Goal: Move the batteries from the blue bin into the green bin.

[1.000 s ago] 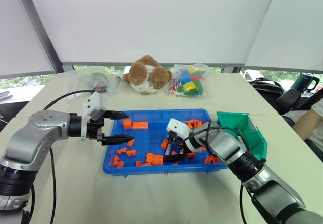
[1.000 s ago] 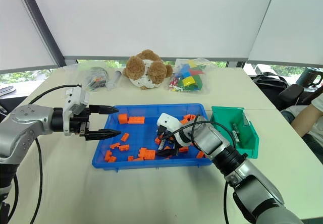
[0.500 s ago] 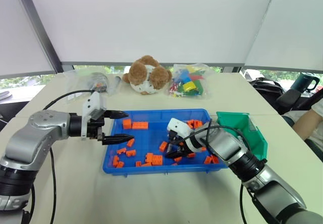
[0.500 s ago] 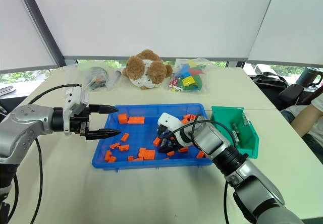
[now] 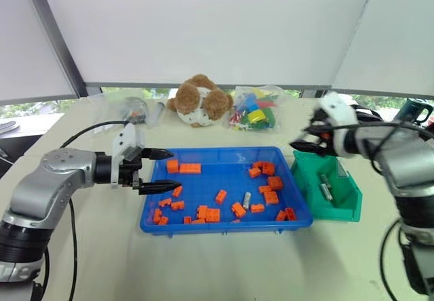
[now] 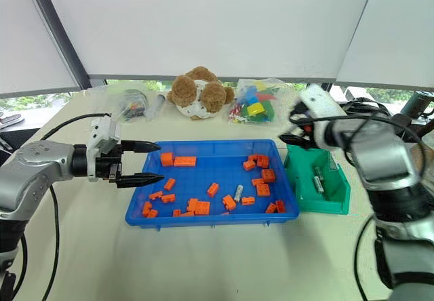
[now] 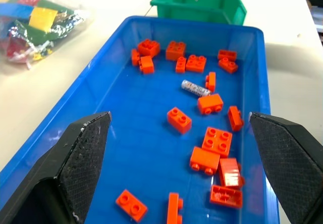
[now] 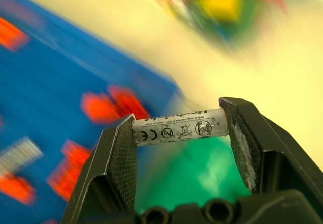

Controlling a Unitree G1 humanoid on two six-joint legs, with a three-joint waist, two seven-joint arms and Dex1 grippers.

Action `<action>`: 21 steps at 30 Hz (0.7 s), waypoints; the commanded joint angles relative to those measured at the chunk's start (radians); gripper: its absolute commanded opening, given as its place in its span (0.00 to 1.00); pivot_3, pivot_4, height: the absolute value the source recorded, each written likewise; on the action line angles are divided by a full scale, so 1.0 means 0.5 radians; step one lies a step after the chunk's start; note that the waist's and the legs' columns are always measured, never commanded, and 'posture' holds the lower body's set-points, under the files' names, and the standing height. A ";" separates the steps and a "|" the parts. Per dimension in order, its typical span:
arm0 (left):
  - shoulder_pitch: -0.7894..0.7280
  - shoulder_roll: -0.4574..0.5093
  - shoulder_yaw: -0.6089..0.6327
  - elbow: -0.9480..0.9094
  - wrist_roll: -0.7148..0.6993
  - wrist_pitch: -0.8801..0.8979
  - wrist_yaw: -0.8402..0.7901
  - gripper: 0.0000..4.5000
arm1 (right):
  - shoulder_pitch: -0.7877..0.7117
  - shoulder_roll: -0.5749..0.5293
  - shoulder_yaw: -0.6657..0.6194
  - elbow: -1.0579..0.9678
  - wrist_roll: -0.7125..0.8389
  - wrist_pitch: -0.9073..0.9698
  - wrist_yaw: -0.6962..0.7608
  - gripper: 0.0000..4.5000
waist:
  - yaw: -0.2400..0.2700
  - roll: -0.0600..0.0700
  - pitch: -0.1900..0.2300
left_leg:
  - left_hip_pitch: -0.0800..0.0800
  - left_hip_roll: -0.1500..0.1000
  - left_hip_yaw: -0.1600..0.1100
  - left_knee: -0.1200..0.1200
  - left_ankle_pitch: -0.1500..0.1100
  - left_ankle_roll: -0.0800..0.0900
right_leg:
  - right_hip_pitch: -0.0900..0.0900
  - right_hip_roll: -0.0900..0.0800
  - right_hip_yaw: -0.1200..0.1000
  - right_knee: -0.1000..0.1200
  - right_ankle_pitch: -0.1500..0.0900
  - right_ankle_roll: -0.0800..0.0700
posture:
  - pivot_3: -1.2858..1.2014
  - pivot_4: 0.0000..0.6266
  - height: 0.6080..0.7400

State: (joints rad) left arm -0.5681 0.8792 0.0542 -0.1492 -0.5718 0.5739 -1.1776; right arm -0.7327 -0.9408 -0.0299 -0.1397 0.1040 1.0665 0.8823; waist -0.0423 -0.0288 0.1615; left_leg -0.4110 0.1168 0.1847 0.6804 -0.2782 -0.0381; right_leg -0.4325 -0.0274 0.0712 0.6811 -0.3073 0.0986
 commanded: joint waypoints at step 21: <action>-0.139 -0.069 -0.040 0.083 0.080 -0.094 -0.080 1.00 | 0.140 -0.052 0.114 -0.271 0.404 -0.330 0.308 0.98 | -0.010 0.001 0.001 | 0.002 0.000 0.000 0.000 0.000 0.000 | 0.000 0.001 0.001 0.001 0.000 0.000 | 0.52 0.24 0.95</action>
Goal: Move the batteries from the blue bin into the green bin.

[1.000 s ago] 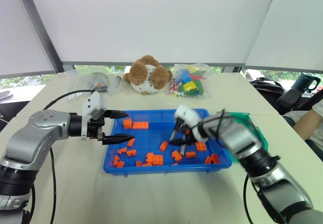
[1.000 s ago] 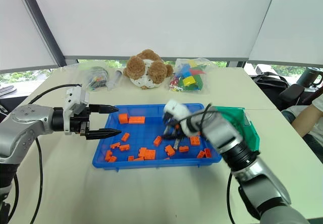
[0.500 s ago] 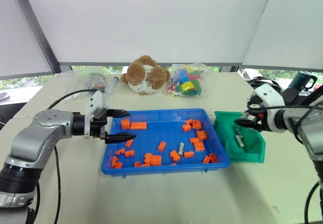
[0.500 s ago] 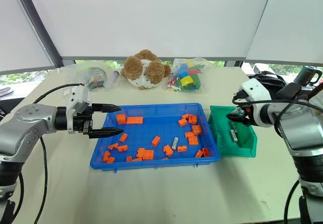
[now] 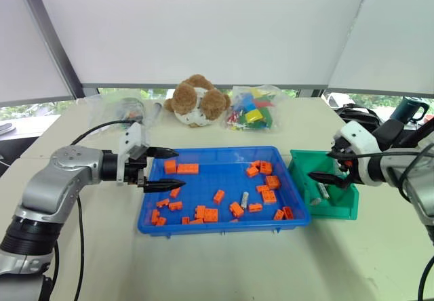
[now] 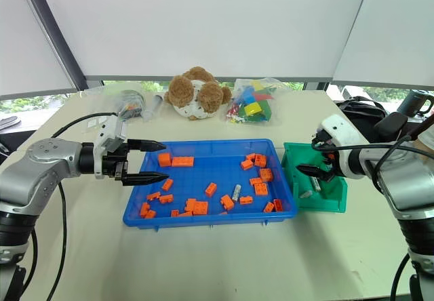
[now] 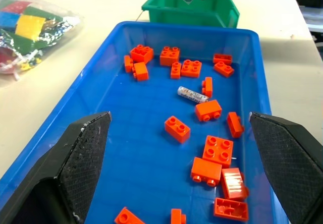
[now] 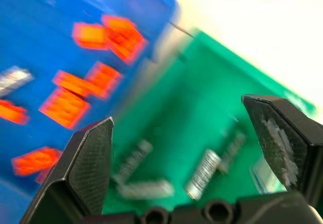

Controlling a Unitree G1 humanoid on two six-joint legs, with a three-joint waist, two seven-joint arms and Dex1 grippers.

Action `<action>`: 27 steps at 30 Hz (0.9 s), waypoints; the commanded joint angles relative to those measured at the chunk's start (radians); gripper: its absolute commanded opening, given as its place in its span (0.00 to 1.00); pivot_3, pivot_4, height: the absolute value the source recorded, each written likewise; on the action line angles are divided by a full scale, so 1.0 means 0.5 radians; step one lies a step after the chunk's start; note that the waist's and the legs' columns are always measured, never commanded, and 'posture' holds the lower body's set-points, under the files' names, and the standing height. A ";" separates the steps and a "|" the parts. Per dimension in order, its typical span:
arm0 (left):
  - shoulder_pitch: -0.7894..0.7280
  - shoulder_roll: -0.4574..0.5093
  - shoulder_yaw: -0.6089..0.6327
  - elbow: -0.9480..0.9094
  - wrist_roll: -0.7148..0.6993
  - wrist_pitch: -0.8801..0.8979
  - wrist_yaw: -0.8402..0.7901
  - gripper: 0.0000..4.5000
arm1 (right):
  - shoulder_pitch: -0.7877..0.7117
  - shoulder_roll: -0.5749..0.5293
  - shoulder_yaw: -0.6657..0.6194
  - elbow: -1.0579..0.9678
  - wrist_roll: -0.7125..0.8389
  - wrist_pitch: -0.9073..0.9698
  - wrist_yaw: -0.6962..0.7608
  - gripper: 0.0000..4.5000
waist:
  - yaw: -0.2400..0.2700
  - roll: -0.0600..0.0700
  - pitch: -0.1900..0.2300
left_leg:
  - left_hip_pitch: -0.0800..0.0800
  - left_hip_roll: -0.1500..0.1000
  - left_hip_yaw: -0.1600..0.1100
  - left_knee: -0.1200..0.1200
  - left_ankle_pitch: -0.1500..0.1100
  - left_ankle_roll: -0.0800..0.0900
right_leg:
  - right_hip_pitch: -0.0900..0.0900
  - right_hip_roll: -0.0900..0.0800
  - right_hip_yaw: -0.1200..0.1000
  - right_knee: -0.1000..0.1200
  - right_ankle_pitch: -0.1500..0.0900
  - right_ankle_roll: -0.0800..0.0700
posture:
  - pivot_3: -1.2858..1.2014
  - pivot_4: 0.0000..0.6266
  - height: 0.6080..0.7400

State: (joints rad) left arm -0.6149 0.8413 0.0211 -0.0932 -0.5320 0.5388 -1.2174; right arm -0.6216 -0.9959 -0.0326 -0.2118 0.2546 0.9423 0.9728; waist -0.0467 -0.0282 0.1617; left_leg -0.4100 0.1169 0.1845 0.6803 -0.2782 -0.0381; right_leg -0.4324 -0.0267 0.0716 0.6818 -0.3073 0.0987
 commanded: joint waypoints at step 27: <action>0.041 0.052 0.096 -0.157 -0.039 0.044 0.079 1.00 | -0.407 0.616 1.015 0.603 -0.433 -0.590 0.287 0.98 | 0.007 0.000 0.000 | -0.001 0.000 0.000 0.003 0.000 0.000 | 0.001 -0.001 -0.001 0.001 0.000 0.000 | 0.52 0.24 0.95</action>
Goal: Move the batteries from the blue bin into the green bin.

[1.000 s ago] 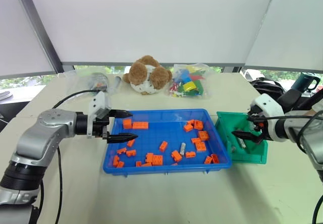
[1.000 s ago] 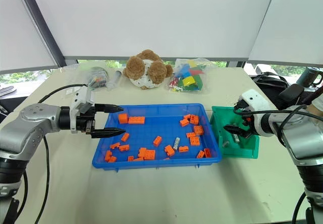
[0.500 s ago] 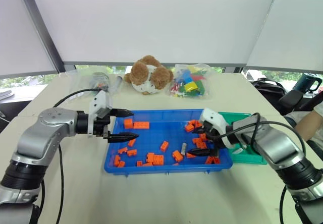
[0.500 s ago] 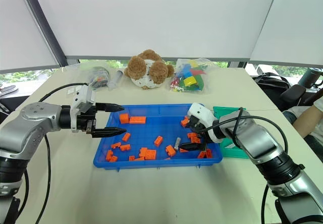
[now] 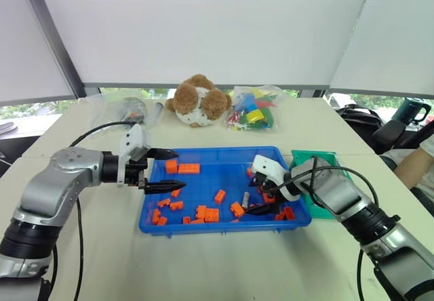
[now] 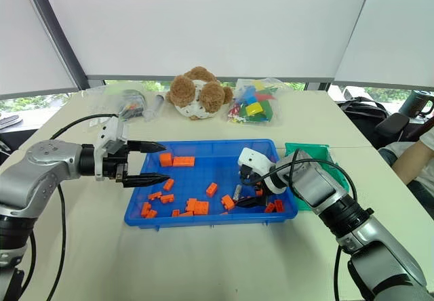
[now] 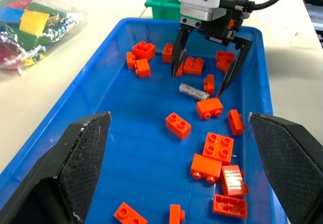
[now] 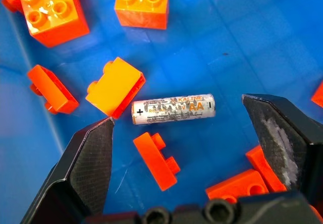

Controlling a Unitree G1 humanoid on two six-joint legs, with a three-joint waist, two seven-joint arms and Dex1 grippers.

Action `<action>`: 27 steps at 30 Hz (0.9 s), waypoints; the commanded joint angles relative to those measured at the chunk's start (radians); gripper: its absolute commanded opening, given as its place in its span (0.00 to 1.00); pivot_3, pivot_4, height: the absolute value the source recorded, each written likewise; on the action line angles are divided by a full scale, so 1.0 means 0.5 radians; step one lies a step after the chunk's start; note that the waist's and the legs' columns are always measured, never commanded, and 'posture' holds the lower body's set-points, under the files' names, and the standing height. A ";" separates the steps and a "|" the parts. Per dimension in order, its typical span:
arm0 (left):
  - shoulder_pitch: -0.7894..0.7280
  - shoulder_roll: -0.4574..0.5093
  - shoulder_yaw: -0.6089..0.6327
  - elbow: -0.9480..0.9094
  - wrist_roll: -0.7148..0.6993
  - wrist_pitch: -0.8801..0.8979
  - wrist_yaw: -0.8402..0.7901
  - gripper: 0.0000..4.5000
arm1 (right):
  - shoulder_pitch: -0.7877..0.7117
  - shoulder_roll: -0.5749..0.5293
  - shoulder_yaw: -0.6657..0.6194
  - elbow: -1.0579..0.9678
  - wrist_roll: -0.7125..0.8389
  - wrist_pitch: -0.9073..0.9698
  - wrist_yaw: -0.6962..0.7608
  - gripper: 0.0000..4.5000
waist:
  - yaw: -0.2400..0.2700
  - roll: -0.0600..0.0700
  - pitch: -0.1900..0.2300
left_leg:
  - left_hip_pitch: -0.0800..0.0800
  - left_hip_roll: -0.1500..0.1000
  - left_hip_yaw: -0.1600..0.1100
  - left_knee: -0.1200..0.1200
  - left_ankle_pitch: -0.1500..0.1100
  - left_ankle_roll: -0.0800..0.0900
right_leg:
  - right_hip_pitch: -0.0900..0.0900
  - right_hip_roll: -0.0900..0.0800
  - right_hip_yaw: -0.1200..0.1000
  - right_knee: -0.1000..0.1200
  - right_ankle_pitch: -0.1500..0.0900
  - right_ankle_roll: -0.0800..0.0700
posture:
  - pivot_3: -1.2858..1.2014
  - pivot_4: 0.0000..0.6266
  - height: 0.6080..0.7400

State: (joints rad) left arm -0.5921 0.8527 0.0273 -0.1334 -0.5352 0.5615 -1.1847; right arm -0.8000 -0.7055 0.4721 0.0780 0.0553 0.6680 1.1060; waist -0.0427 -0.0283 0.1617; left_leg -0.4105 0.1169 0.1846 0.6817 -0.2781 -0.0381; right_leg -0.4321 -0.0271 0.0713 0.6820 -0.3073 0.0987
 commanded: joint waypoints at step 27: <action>0.022 0.044 0.078 -0.098 -0.054 -0.003 0.039 1.00 | -0.058 0.167 -0.041 0.071 -0.150 0.007 0.041 0.49 | -0.003 0.000 0.000 | 0.000 0.000 0.000 0.000 0.000 0.000 | 0.000 0.000 0.000 0.001 0.000 0.000 | 0.52 0.24 0.95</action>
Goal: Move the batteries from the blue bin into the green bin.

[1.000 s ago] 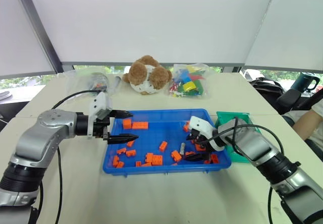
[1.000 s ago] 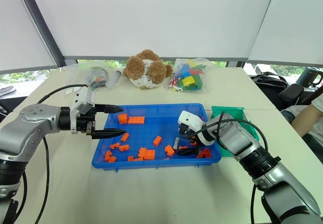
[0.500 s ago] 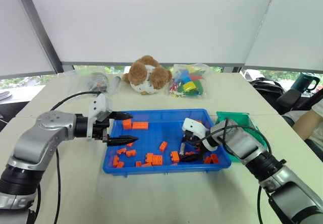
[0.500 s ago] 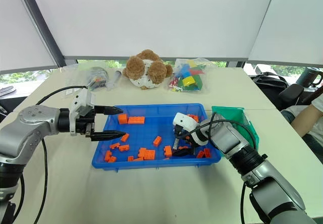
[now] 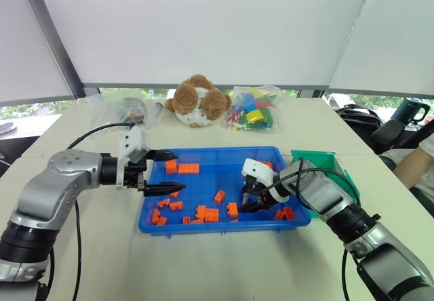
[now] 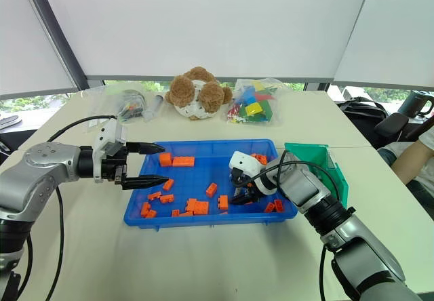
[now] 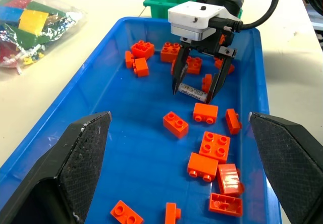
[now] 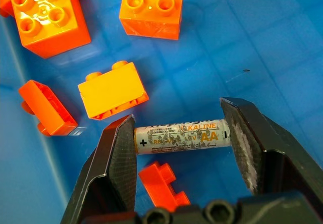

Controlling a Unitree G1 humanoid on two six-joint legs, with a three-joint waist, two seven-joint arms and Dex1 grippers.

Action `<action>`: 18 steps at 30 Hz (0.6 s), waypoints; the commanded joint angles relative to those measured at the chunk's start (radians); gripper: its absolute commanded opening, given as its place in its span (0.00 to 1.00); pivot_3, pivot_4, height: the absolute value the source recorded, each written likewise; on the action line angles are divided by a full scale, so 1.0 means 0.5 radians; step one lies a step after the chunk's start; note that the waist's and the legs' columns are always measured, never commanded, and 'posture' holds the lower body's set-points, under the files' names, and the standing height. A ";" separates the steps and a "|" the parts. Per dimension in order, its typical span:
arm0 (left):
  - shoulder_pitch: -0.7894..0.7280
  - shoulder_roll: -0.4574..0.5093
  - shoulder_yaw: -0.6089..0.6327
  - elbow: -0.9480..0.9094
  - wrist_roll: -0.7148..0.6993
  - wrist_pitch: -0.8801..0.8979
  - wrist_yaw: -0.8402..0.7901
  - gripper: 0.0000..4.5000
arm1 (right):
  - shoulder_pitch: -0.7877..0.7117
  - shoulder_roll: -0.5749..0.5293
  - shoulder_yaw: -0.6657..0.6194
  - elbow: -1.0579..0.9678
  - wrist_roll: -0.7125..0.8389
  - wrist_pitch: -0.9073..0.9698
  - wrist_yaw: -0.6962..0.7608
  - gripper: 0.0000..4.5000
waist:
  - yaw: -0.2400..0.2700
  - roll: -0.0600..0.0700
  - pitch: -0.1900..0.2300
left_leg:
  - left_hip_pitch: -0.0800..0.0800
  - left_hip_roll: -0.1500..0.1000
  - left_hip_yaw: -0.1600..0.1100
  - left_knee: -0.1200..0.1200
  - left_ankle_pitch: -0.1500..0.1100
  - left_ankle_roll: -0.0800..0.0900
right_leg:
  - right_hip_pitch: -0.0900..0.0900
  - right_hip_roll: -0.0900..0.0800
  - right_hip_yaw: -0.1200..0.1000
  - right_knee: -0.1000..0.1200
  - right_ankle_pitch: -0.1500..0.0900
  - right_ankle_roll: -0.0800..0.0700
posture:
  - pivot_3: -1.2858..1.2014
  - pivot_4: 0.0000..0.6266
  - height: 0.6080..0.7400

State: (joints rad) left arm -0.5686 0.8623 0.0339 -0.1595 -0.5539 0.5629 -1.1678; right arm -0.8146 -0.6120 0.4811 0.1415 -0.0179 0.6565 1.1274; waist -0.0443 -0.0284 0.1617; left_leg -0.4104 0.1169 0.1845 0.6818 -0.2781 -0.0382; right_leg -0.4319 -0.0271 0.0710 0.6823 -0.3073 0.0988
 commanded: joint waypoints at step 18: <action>-0.011 0.014 0.059 -0.034 -0.024 -0.022 -0.016 1.00 | 0.303 -0.930 -1.003 -0.505 0.093 0.233 -0.149 0.49 | 0.040 0.000 0.000 | 0.001 0.000 0.001 -0.001 0.000 0.001 | 0.000 -0.001 0.001 -0.003 0.000 0.000 | 0.52 0.24 0.95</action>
State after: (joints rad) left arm -0.5579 0.8625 0.0386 -0.1661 -0.5568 0.5620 -1.1722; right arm -0.6564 -1.0588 0.0219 -0.0794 0.0159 0.7795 1.0583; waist -0.0241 -0.0282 0.1617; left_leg -0.4095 0.1168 0.1849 0.6812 -0.2783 -0.0379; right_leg -0.4317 -0.0274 0.0714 0.6814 -0.3073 0.0986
